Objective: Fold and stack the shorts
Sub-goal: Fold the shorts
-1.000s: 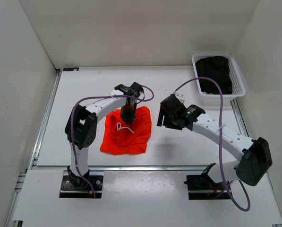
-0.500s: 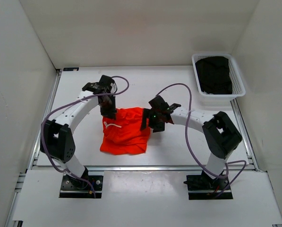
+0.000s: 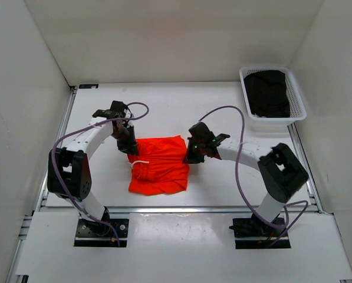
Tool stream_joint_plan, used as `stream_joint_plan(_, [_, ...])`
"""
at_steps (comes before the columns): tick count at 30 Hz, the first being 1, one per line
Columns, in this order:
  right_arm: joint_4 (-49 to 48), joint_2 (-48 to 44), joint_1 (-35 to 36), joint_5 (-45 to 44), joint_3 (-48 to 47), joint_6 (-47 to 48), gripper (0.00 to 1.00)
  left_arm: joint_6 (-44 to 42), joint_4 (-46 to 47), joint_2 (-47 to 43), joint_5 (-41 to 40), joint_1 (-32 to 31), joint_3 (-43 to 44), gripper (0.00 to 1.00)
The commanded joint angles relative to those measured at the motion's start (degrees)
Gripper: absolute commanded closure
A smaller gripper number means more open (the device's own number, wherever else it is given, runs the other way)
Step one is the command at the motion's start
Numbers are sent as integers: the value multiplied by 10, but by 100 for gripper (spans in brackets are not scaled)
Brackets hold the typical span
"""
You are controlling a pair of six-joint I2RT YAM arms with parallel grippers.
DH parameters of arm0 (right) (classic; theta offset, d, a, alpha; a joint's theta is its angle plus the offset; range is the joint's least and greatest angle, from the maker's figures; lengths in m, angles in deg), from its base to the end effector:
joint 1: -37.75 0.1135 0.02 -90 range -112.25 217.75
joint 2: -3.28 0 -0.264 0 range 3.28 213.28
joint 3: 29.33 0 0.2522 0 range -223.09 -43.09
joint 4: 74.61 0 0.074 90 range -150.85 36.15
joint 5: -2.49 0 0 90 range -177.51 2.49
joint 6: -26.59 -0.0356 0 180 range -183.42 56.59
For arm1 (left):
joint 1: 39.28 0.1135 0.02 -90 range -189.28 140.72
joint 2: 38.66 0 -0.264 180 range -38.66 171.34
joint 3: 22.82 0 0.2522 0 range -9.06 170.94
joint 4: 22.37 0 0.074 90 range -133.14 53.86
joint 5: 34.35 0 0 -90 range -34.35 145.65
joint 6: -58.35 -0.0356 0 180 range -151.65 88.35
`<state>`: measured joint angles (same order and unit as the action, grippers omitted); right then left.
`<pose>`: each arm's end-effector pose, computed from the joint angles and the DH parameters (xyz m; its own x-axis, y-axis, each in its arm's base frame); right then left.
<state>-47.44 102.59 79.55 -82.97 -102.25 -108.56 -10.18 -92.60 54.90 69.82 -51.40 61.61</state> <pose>0.2618 0.2378 0.1738 -0.9189 0.1265 -0.3738 -0.0681 0.8821 0.4660 0.2968 -0.0726 0.2303 -0.9849 -0.1515 -0.0838 -0.1211 0.9489 -0.2915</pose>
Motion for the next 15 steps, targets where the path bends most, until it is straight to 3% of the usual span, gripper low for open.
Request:
stream_joint_plan(1, [74,-87,-3,-95,20,-17,100,-12,8,-20,35,-9,11,90])
stream_joint_plan(9, [149,-170,-10,-176,59,-29,100,15,20,51,52,-84,88,90])
stream_joint_plan(11, [156,-170,-10,-176,59,-24,90,20,20,59,47,-84,94,87])
stream_joint_plan(12, [156,-170,-10,-183,59,-24,78,20,25,72,38,-84,88,79])
stream_joint_plan(13, [156,-170,-10,-189,59,-18,50,20,25,73,38,-84,83,62])
stream_joint_plan(14, [162,-170,-10,-189,59,-18,38,20,25,80,38,-84,69,22])
stream_joint_plan(15, [174,-170,-10,-196,59,-13,29,20,31,80,38,-79,62,5])
